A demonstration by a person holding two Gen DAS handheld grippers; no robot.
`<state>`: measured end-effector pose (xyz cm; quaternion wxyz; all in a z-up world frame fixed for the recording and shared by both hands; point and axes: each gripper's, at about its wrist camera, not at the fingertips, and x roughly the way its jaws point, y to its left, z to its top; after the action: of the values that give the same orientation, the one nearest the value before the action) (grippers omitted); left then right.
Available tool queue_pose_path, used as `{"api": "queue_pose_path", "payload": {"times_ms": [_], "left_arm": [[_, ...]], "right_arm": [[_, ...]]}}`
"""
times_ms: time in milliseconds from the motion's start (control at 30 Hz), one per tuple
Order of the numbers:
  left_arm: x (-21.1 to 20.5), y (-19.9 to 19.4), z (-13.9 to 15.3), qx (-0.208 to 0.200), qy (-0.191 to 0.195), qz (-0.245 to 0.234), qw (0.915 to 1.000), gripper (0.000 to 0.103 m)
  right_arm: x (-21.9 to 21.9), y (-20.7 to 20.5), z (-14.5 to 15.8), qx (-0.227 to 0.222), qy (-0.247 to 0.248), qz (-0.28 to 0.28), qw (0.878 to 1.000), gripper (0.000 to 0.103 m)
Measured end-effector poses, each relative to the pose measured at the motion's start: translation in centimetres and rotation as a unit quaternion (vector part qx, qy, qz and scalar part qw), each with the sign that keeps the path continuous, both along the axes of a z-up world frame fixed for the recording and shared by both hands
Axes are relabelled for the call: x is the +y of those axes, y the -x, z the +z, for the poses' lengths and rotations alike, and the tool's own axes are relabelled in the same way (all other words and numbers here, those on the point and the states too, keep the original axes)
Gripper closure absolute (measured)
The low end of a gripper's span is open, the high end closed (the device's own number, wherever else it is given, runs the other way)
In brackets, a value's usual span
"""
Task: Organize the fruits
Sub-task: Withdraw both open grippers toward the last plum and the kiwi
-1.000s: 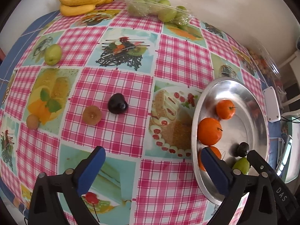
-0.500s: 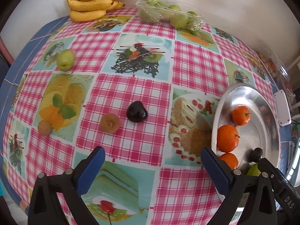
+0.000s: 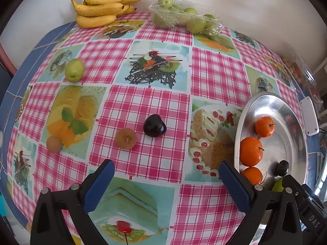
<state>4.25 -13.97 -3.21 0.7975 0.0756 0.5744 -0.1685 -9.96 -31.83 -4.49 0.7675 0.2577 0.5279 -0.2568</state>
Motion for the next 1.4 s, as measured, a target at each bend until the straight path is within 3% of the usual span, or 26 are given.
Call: {"api": "queue_pose_path", "payload": {"times_ms": [233, 600, 767, 933, 1400], "left_arm": [[0.3, -0.1, 0.8, -0.007, 0.004, -0.009, 0.9999, 0.000], [2.9, -1.3, 2.9, -0.040, 0.008, -0.002, 0.9992, 0.000], [4.8, -2.2, 3.8, -0.054, 0.011, 0.012, 0.9984, 0.000], [6.7, -3.4, 4.1, -0.076, -0.014, 0.022, 0.9968, 0.000], [13.8, -7.0, 3.8, -0.068, -0.022, 0.087, 0.9936, 0.000]], "right_arm": [[0.7, 0.0, 0.1, 0.011, -0.003, -0.001, 1.000, 0.001], [2.3, -0.5, 1.5, -0.010, 0.003, 0.004, 1.000, 0.001], [3.5, -1.3, 1.7, -0.015, 0.008, 0.016, 1.000, 0.001], [5.0, -2.5, 2.2, -0.022, 0.004, 0.030, 0.999, 0.001], [11.3, -7.4, 3.3, -0.063, -0.011, 0.089, 0.994, 0.001]]}}
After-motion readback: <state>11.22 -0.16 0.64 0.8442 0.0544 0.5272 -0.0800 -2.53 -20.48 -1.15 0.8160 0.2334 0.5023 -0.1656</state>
